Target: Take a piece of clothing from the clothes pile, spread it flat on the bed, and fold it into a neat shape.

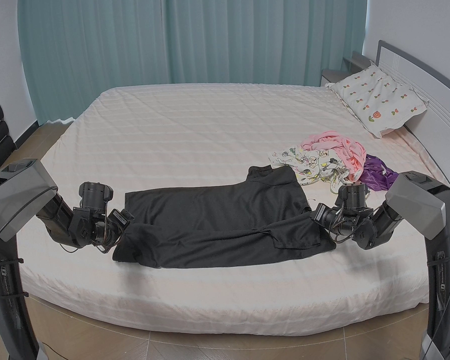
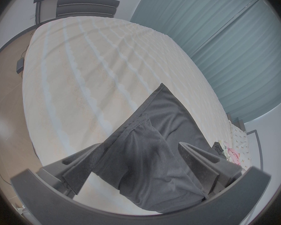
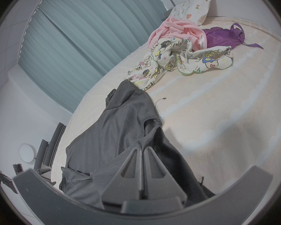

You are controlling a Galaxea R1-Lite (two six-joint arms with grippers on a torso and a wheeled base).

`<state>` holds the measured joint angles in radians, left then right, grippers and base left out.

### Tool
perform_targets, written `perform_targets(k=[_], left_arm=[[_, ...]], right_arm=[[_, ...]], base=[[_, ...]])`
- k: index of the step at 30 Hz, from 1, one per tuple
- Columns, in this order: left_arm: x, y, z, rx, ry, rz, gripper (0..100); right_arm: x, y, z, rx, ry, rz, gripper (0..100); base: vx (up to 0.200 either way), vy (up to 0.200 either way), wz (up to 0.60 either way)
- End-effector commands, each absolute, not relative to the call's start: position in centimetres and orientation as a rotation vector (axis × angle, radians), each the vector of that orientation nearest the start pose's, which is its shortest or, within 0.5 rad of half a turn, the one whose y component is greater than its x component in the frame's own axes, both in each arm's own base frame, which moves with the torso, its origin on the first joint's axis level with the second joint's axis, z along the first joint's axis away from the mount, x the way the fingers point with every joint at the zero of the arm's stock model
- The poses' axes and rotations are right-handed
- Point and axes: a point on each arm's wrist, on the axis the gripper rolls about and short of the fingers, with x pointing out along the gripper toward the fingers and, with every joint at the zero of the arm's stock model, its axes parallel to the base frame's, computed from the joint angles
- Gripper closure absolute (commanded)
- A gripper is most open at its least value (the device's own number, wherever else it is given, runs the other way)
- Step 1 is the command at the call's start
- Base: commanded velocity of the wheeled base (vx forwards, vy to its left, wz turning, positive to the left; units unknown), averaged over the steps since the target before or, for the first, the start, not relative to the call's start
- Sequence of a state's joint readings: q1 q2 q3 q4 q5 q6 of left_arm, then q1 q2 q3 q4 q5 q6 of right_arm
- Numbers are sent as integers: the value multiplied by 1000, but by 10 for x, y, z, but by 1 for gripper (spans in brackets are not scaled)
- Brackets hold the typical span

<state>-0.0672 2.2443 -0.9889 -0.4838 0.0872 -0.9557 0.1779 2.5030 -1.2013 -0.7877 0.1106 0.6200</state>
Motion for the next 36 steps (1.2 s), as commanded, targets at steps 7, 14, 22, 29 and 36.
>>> perform_targets(k=[7, 14, 22, 29, 36], left_arm=[[423, -30, -1, -828, 702, 401, 0], [443, -32, -13, -805, 700, 429, 100], [452, -30, -11, -774, 674, 476, 100], [444, -24, -14, -765, 687, 512, 100], [438, -12, -4, -800, 671, 535, 100]], right_arm=[[440, 84, -23, 584, 591, 119, 100], [438, 85, -26, 583, 581, 126, 100], [438, 85, -28, 584, 571, 126, 100], [442, 84, -26, 589, 498, 138, 100], [437, 83, -31, 587, 530, 141, 100]], base=[[0, 0, 0], [0, 0, 0], [0, 0, 0], [0, 0, 0], [0, 0, 0]])
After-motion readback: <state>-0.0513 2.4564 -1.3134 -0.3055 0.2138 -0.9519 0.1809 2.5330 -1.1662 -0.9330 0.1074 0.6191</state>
